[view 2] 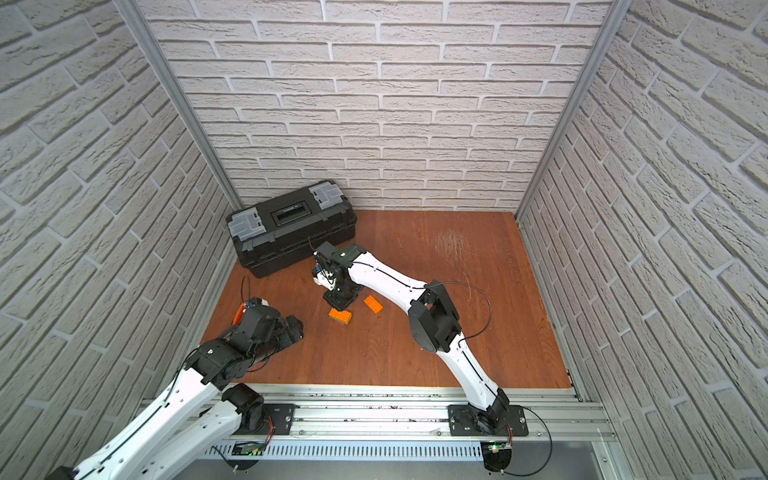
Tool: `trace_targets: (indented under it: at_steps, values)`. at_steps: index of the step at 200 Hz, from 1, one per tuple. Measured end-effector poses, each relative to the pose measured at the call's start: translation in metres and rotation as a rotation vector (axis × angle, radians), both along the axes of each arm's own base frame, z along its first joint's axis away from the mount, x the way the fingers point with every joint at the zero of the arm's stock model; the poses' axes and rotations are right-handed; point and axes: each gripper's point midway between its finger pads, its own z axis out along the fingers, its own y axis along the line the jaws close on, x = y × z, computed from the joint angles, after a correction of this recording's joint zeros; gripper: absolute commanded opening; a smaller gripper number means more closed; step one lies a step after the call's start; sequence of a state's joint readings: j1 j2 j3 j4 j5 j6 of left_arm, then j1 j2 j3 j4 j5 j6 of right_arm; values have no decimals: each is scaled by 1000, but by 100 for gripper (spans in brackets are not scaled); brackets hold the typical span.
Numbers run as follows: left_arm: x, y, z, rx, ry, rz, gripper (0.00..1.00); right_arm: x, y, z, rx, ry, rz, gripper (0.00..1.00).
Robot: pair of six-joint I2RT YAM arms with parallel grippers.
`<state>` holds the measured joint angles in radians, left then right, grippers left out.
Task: Assemble a carrot with lego
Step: Assemble the lego brick with the lego brick.
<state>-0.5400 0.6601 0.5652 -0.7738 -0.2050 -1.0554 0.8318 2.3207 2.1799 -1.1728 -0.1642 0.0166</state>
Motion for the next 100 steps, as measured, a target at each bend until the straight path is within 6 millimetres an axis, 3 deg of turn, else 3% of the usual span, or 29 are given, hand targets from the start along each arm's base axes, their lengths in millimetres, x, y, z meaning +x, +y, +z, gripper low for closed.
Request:
trace_targets:
  at_steps: [10, 100]
  values:
    - [0, 0, 0, 0, 0, 0, 98, -1, 1, 0, 4, 2, 0, 2]
    - [0, 0, 0, -2, -2, 1, 98, -13, 7, -16, -9, 32, 13, 2]
